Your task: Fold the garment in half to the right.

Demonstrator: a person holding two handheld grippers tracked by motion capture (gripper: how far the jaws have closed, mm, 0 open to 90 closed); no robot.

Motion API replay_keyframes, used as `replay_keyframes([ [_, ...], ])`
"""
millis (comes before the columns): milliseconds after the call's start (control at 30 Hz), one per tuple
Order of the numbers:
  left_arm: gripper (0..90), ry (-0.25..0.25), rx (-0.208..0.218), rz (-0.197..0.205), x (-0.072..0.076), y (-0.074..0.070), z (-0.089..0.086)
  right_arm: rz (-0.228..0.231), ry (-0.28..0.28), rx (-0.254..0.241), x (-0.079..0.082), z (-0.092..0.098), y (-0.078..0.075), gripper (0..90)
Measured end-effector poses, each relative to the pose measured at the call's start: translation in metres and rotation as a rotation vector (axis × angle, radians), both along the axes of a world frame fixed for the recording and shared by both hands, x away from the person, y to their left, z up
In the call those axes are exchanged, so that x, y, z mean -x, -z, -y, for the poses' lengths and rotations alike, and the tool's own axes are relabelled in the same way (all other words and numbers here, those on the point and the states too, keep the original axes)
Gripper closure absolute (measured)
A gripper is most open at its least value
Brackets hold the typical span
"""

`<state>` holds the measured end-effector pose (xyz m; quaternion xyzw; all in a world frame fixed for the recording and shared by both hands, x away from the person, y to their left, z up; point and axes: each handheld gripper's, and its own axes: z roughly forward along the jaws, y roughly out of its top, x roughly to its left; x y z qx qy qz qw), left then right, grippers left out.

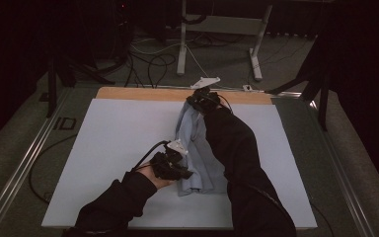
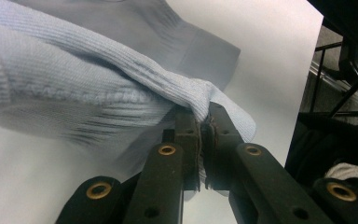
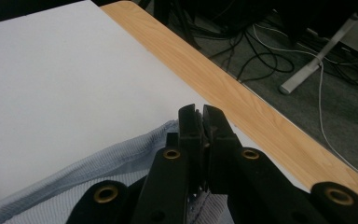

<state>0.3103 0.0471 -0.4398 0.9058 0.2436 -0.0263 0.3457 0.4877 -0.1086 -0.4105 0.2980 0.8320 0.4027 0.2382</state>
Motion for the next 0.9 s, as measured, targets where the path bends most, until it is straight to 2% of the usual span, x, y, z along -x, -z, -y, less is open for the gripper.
replay_keyframes([
  [200,85.8,0.016,0.005,-0.01,-0.003,0.003,0.02,-0.005,0.011,-0.01,-0.003,0.016,0.006,87.7],
  [233,85.8,0.019,0.004,-0.012,-0.004,0.003,0.023,-0.009,0.013,-0.024,-0.004,0.021,0.009,87.7],
  [433,85.8,0.022,0.021,-0.026,-0.007,0.01,0.043,-0.027,0.019,-0.028,-0.009,0.03,0.017,87.6],
  [633,85.7,0.028,0.006,-0.031,-0.01,0.02,0.064,-0.042,-0.001,-0.032,-0.013,0.035,0.026,87.5],
  [900,85.7,0.012,0.006,-0.043,-0.015,0.03,0.076,-0.061,-0.02,-0.048,-0.018,0.043,0.04,87.0],
])
